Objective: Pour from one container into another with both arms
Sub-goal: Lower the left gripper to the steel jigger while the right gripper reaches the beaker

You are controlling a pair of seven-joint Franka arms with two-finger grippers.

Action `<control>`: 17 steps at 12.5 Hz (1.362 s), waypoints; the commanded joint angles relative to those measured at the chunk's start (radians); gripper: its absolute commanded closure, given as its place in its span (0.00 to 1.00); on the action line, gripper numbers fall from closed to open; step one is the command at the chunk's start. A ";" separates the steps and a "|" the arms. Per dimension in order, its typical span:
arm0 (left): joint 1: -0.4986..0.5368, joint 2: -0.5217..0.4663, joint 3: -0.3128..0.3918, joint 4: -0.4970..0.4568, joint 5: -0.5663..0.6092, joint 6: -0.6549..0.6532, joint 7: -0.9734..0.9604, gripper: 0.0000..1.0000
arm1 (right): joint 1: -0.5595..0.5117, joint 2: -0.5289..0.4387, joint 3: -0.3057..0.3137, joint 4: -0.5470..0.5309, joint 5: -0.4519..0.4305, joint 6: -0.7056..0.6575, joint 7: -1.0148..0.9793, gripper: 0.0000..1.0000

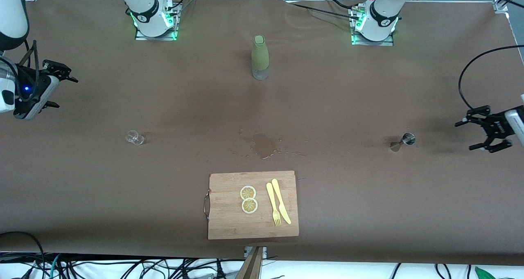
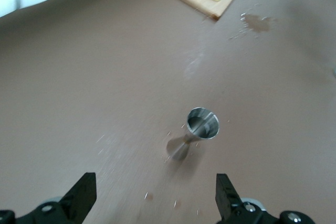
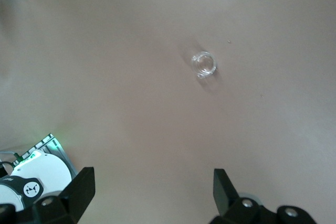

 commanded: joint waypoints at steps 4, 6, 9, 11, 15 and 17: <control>0.013 0.104 -0.008 -0.022 -0.196 -0.041 0.474 0.00 | -0.179 0.185 0.002 0.021 0.314 -0.011 -0.396 0.00; 0.025 0.173 -0.006 -0.022 -0.287 -0.082 0.611 0.00 | -0.209 0.246 0.002 0.021 0.393 -0.012 -0.493 0.00; 0.032 0.239 -0.008 -0.022 -0.338 -0.137 0.690 0.00 | -0.245 0.329 0.002 0.021 0.489 -0.011 -0.671 0.00; 0.028 0.256 -0.008 -0.022 -0.349 -0.142 0.693 0.00 | -0.268 0.389 0.002 0.021 0.546 -0.009 -0.752 0.00; 0.016 0.310 -0.008 -0.022 -0.434 -0.145 0.845 0.00 | -0.289 0.562 0.002 0.022 0.731 0.003 -1.002 0.00; -0.010 0.348 -0.008 -0.022 -0.479 -0.159 0.911 0.00 | -0.291 0.618 0.002 0.022 0.799 0.009 -1.126 0.00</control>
